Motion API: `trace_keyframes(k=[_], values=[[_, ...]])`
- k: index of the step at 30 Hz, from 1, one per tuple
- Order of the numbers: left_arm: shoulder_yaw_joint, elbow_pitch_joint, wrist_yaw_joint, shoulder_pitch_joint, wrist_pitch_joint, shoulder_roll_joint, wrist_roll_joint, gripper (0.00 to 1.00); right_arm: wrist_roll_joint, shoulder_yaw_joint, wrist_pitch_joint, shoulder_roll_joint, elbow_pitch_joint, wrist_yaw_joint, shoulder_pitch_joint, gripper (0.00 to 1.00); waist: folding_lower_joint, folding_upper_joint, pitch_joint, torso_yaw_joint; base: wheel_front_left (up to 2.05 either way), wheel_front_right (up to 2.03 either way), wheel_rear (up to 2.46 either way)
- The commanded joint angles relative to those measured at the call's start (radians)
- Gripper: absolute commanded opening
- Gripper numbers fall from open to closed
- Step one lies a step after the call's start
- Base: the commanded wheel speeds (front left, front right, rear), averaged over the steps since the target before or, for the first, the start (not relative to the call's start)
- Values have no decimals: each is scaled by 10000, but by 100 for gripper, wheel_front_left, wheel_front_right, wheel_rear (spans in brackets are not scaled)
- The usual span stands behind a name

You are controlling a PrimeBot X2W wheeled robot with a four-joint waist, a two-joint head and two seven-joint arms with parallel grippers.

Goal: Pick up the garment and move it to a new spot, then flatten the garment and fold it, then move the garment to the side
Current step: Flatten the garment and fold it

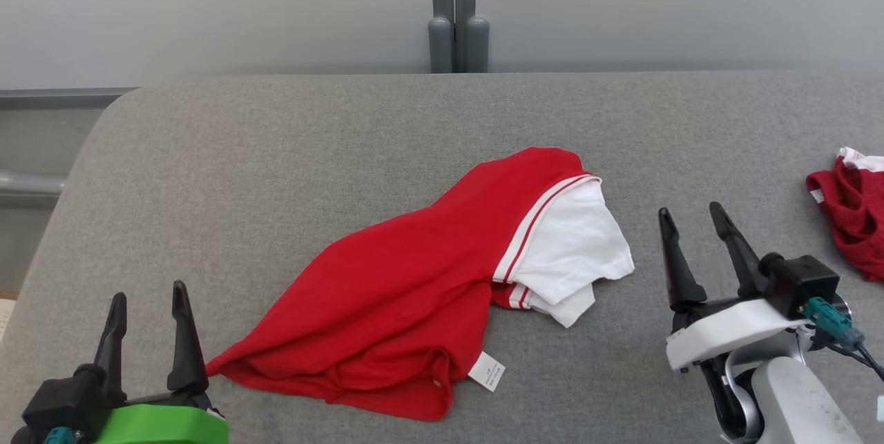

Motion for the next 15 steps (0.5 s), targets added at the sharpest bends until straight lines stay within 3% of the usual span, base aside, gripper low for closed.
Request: trace_keyframes(k=[1,6,8,15], values=[[-63,69,-88,-198,-76,-65,150,100,137,219,-30,-89,173,3,-204,100,0,0,23,106,0,0,0],[-312,257,-353,-566,-71,-353,316,100,939,1183,874,-580,1374,3,-1494,100,0,0,407,325,0,0,0],[-408,341,-463,-728,-73,-443,331,100,828,1807,1278,-1070,1806,-1,-2260,100,0,0,605,469,0,0,0],[-671,848,-826,-1342,-69,-940,397,100,2355,2852,2770,-1706,3790,5,-4703,100,0,0,1187,1222,0,0,0]])
